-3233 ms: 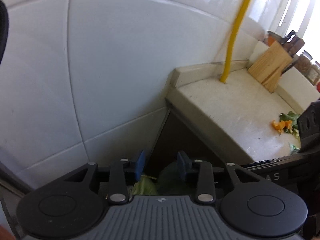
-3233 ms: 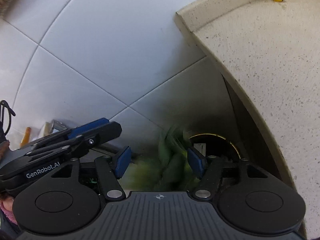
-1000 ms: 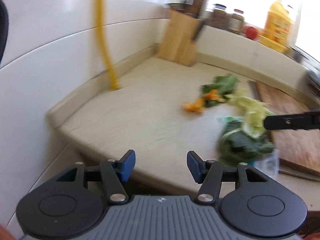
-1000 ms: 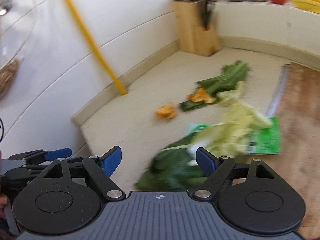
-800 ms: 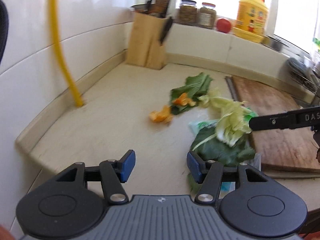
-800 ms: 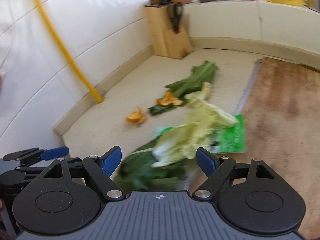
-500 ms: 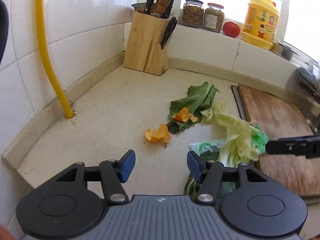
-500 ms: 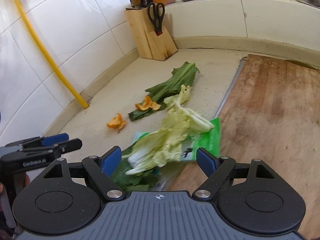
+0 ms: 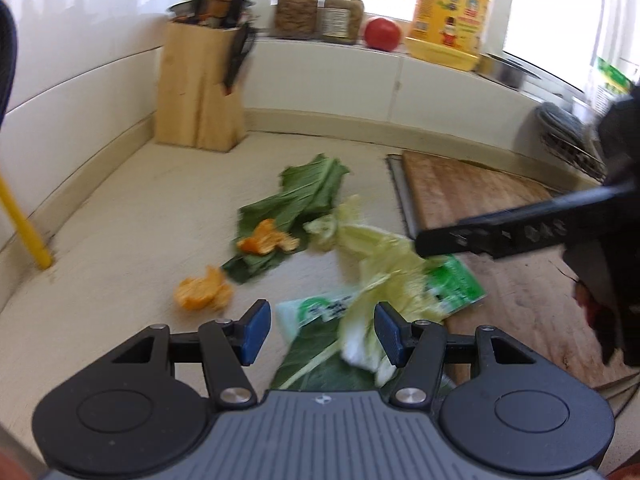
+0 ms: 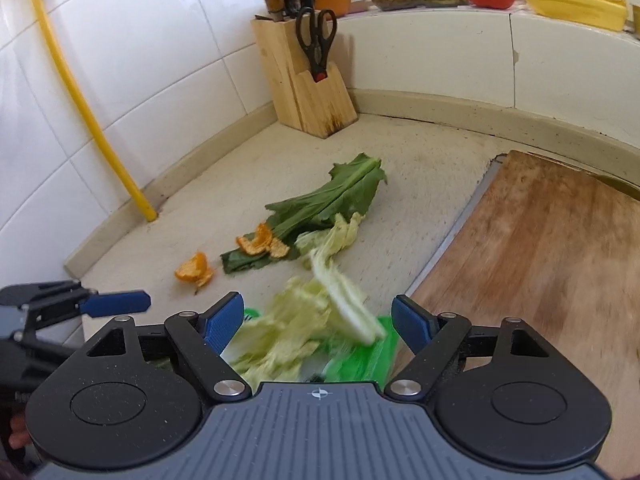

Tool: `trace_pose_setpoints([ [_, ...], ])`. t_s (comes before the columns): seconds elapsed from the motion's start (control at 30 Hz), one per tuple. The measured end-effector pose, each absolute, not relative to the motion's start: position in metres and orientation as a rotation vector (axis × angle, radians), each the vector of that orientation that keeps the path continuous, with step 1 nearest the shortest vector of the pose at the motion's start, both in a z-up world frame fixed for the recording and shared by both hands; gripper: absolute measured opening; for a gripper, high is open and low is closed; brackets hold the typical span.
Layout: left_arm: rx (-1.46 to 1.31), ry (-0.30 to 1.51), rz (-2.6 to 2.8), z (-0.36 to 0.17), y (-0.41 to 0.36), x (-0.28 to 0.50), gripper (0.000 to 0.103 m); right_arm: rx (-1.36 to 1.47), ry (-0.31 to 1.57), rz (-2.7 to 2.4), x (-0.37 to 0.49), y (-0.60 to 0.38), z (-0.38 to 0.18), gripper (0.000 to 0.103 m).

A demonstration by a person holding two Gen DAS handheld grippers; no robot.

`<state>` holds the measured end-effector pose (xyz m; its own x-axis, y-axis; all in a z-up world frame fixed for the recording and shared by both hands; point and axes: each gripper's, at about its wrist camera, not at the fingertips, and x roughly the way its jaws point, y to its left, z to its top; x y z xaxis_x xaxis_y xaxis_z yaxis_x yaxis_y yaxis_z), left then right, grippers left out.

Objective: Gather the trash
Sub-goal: 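Grasp pale napa cabbage leaves with the left gripper while the right gripper grasps another cabbage leaf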

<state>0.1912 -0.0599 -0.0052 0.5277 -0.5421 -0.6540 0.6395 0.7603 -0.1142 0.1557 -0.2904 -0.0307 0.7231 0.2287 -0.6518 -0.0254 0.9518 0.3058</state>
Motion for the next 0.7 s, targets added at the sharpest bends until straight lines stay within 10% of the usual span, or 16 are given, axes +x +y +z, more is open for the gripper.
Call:
trace_pose_setpoints([
  [0.33, 0.283, 0.782, -0.816, -0.022, -0.113, 0.211, 0.054, 0.297, 0.782, 0.258, 0.206, -0.301, -0.047, 0.083],
  [0.53, 0.337, 0.809, -0.852, -0.031, -0.125, 0.212, 0.049, 0.303, 0.884, 0.253, 0.23, -0.296, -0.073, 0.056],
  [0.7, 0.349, 0.83, -0.879, -0.033, -0.13, 0.211, 0.021, 0.36, 0.898, 0.274, 0.233, -0.302, -0.077, 0.03],
])
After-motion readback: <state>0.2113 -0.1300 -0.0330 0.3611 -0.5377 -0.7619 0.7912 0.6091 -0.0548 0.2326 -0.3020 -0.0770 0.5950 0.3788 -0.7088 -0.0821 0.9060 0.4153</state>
